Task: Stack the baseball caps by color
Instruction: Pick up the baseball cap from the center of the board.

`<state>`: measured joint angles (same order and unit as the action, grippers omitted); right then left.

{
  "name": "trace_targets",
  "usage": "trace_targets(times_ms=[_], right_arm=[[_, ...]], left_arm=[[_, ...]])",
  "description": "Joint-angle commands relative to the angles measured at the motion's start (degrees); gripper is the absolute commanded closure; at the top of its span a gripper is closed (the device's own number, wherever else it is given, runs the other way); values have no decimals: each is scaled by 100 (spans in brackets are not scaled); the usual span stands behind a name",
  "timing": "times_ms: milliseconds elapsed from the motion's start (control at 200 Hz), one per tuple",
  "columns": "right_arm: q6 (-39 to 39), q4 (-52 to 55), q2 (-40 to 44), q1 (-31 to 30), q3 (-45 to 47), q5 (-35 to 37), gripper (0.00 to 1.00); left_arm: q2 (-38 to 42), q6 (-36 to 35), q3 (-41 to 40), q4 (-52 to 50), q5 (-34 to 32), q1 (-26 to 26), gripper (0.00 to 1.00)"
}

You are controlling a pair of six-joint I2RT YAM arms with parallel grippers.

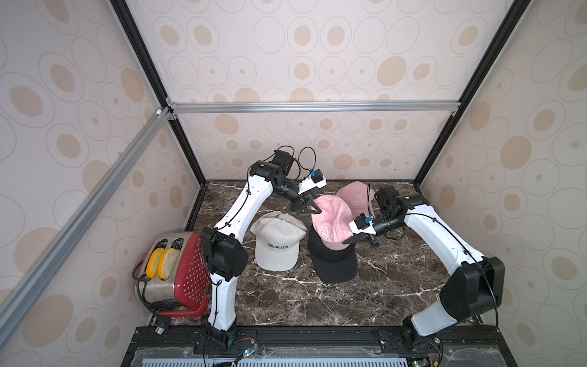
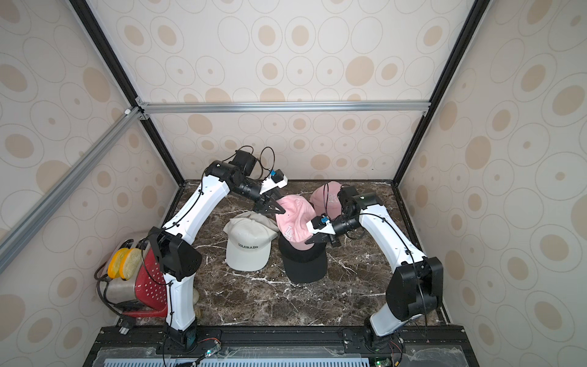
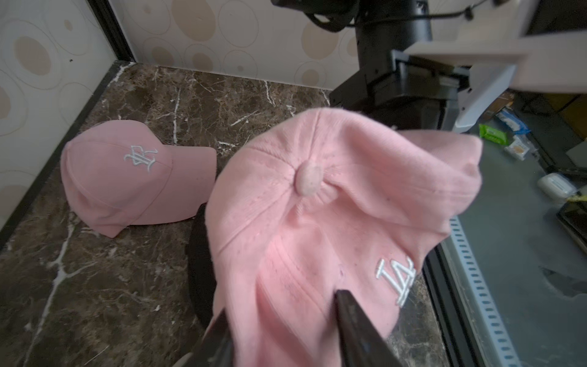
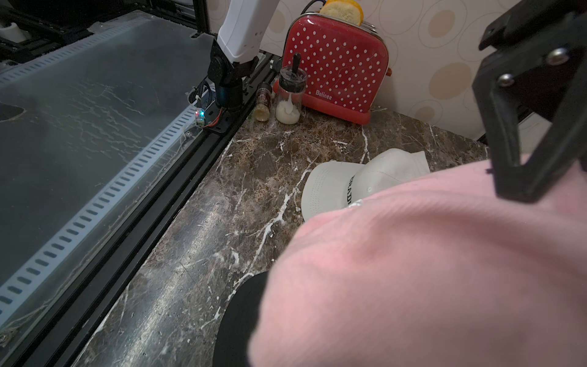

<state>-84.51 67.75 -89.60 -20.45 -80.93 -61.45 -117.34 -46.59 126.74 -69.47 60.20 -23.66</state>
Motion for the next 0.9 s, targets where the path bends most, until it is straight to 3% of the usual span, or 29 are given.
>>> trace_targets(times_ms=[0, 110, 180, 275, 406, 471, 621, 721, 801, 896], right_arm=[[-90, 151, 100, 19, 125, -157, 100], [-52, 123, 129, 127, 147, -261, 100], [337, -155, 166, 196, 160, -256, 100], [1584, -1157, 236, 395, 360, -550, 99], [3876, -3382, 412, 953, 1016, -1365, 95], [4023, -3624, 463, 1138, 1198, -1605, 94], [4075, -3683, 478, 1232, 1340, -1302, 91], [4353, -3942, 309, 1245, 1334, -1270, 78], [4325, -3840, 268, 1253, 1247, -1032, 54], [4305, -3984, 574, 1283, 1395, -222, 36]], left_arm=[[50, -58, 193, 24, 878, 296, 75], [114, 119, 119, 69, 1333, 590, 100], [237, 292, -34, 162, 1357, 657, 100], [543, 151, -380, 79, 1480, 655, 100], [1005, -1514, -803, -960, 1682, 669, 100], [1166, -1709, -928, -1073, 1647, 694, 100], [1189, -1960, -908, -1289, 1880, 785, 100], [1089, -2028, -796, -1465, 2192, 784, 100], [1051, -1928, -725, -1473, 2254, 784, 100], [1061, -1778, -691, -1425, 1972, 784, 100]])
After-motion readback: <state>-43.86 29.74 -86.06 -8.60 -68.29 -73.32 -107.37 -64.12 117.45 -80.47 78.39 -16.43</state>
